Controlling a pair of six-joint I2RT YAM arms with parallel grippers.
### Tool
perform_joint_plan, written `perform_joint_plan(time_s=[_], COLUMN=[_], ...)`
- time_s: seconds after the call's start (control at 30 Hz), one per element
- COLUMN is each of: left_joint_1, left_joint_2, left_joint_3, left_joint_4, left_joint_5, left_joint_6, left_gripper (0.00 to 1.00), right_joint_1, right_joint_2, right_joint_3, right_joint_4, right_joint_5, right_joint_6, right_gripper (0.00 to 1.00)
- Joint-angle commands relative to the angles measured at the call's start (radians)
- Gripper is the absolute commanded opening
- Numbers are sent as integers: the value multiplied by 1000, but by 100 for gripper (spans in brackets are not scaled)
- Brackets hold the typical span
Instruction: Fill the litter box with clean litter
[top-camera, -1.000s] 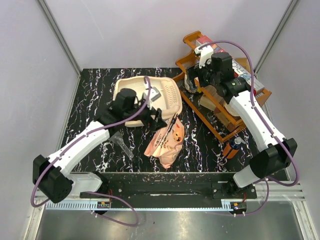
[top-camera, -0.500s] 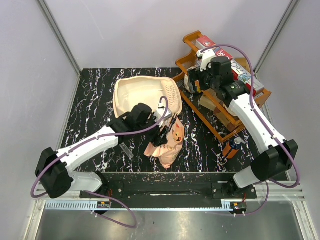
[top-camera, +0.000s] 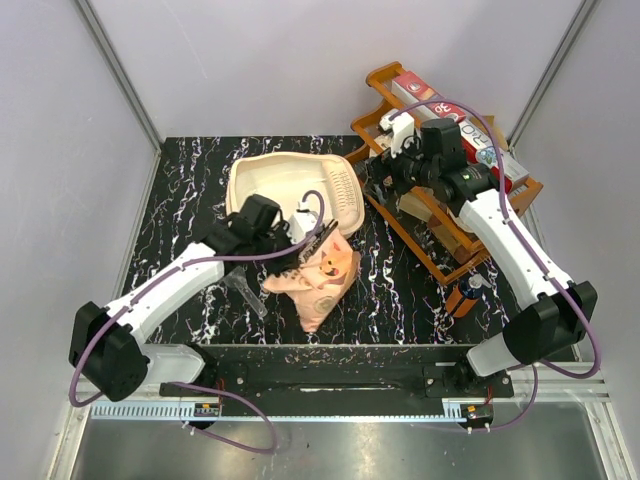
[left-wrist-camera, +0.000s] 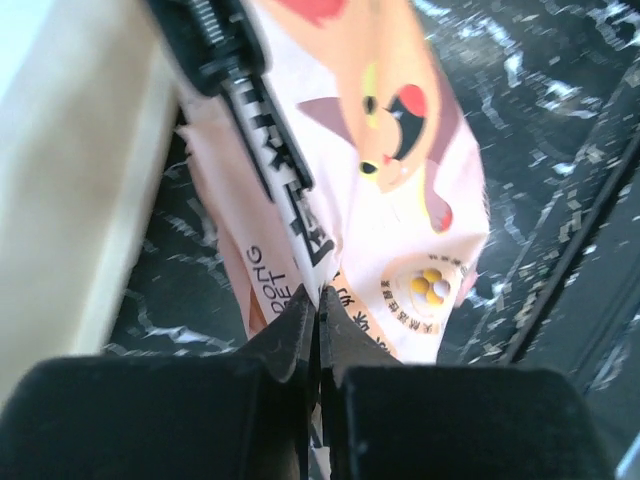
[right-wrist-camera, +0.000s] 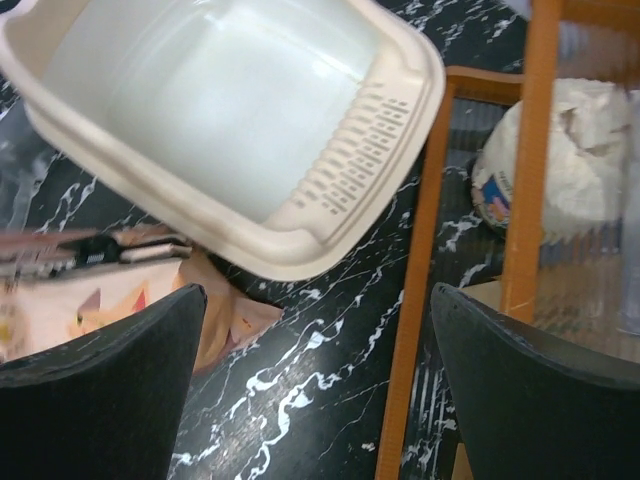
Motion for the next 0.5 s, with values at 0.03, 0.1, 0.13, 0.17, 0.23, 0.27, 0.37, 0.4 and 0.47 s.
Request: perform_joint_plan(time_s=[0.03, 0.1, 0.13, 0.17, 0.23, 0.27, 0.37, 0.4, 0.47], left_joint_1=[104, 102, 101, 101, 102, 102, 121, 130, 151], left_joint_2=[-53, -53, -49, -44, -26, -23, -39, -53, -53], left_joint_3=[127, 128, 126, 126, 126, 127, 117, 112, 111], left_joint_4=[-61, -75, -75, -72, -69, -67, -23, -7, 29], left_joint_5=[88, 107, 113, 116, 107, 90, 79, 87, 102], left_joint_6=[377, 491, 513, 534, 524, 516, 479, 470, 464], left_gripper=[0, 0, 0, 0, 0, 0, 0, 0, 0], right_joint_1=[7, 6, 7, 7, 7, 7, 6, 9, 7], right_joint_2=[-3, 3, 4, 6, 9, 9, 15, 17, 18], right_joint_3=[46, 48, 48, 46, 40, 39, 46, 46, 45], right_joint_4=[-30, -33, -42, -45, -59, -67, -113, -125, -143], right_joint_5=[-131, -171, -188, -203, -234, -243, -295, -322, -343], right_joint_6=[-43, -49, -57, -71, -83, -101, -149, -163, -174], right_gripper=[100, 100, 100, 100, 100, 100, 100, 100, 100])
